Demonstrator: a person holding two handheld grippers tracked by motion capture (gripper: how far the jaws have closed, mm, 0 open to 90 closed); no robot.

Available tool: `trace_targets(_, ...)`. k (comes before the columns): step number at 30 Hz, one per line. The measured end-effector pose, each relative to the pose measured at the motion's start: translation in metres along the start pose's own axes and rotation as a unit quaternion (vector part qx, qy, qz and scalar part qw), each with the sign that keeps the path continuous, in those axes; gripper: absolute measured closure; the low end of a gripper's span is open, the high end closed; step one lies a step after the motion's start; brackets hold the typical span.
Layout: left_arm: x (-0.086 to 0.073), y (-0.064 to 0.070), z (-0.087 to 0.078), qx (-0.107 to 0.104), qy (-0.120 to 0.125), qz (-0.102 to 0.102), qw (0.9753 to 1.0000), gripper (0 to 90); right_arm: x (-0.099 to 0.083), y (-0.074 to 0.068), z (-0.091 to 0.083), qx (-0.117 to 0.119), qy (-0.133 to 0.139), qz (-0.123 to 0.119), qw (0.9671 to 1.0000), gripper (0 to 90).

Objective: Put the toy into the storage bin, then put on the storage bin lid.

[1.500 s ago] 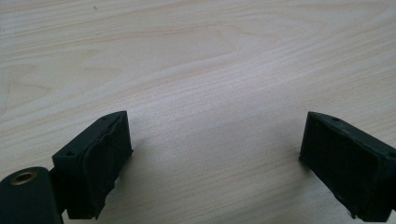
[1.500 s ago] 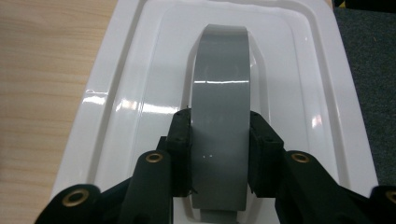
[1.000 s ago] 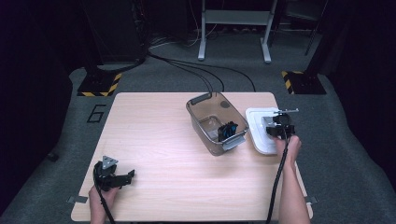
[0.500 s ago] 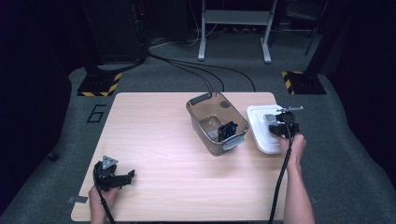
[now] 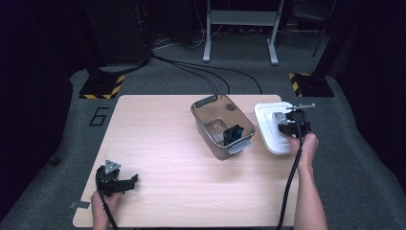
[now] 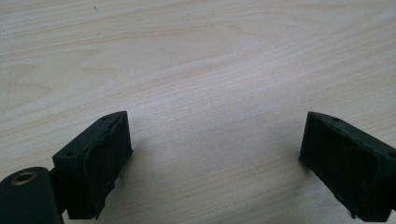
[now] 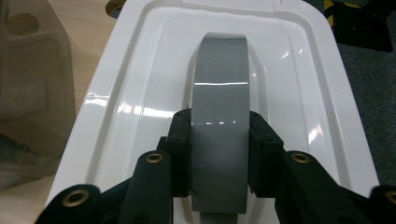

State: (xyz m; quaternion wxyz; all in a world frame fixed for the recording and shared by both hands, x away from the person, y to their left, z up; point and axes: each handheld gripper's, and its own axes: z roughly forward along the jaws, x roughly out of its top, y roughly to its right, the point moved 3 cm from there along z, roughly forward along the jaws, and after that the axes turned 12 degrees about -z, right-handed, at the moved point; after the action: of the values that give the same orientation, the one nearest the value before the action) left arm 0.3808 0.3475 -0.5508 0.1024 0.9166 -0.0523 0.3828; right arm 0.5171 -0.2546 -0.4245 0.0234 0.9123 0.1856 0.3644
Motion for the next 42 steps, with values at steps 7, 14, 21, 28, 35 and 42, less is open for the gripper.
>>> trace_targets(7,0.000,0.000,0.000,0.000,0.000,0.000,1.0000,8.7,0.005,0.001,-0.009,-0.003,0.005,-0.004,1.0000,66.8)
trace_targets(14,0.000,0.000,0.000,0.000,0.000,0.000,1.0000,8.7,0.012,0.001,-0.018,-0.005,0.012,-0.007,0.9999,66.8)
trace_targets(21,0.000,0.000,0.000,0.000,0.002,0.000,1.0000,8.9,0.021,0.002,-0.028,-0.004,0.017,-0.010,0.9998,66.8)
trace_targets(28,0.000,0.000,0.001,0.000,0.006,-0.002,1.0000,8.9,0.032,-0.002,-0.037,-0.004,0.025,-0.023,0.9994,66.7)
trace_targets(35,0.000,0.000,0.001,0.000,0.006,-0.002,1.0000,8.9,0.041,-0.008,-0.044,-0.001,0.024,-0.033,0.9992,66.8)
trace_targets(42,0.000,0.000,0.001,0.000,0.005,-0.002,1.0000,8.9,0.053,-0.016,-0.052,0.002,0.026,-0.050,0.9984,66.8)
